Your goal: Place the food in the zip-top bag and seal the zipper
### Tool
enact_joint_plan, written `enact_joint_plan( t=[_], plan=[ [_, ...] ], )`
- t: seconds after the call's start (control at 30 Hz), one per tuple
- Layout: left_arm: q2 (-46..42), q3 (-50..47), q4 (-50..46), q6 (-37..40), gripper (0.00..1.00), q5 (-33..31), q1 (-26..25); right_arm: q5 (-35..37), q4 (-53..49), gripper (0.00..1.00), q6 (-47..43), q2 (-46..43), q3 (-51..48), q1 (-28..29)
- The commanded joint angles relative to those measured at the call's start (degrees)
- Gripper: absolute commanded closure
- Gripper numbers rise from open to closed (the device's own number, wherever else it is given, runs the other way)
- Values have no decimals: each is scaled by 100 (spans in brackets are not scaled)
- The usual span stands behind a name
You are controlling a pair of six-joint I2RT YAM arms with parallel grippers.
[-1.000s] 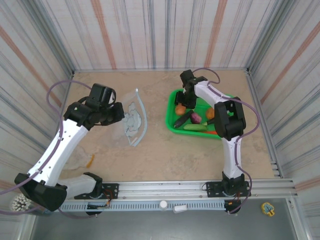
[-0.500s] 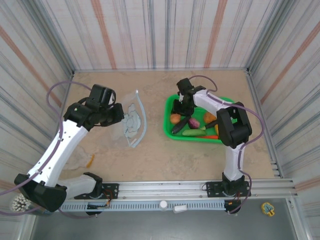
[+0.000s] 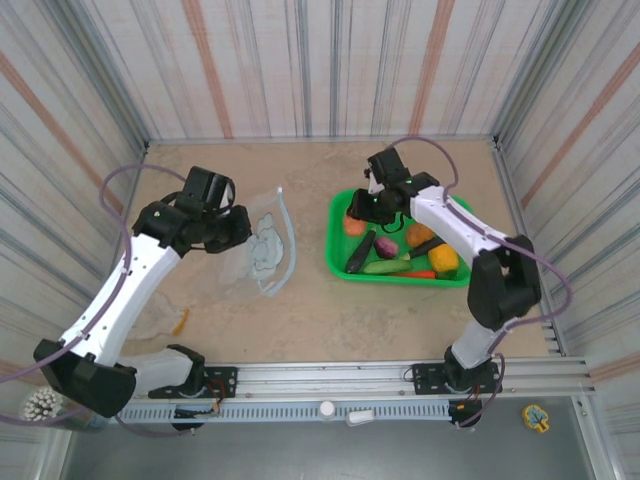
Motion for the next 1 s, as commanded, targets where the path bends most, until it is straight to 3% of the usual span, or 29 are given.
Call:
enact_joint_plan(
  t=[0.0, 0.2, 0.37, 0.6, 0.63, 0.7, 0.73, 0.97],
  plan=[
    [197, 376, 38, -172, 100, 369, 77, -166, 544, 59, -107, -672, 25, 109],
    [512, 712, 98, -297, 100, 686, 131, -656, 1529, 62, 282, -1028, 102, 793],
    [620, 981, 69, -291, 100, 741, 127, -148, 1287, 60, -9, -659, 767, 1579],
    [538, 1224, 132, -273, 100, 794, 127, 433, 824, 60, -116, 110, 1256, 2187],
    [495, 1221, 151, -273, 100, 747, 127, 493, 825, 54, -133, 164, 1268, 2258],
    [424, 1219, 167, -281, 100, 683, 127, 625, 771, 29, -139, 244, 1304, 2370],
    [387, 1188, 195, -299, 100, 663, 127, 675, 780, 24, -138, 248, 1304, 2390],
    [312, 1039, 329, -343, 100, 592, 136, 468, 933, 19, -189, 95, 1196, 2363]
  ],
)
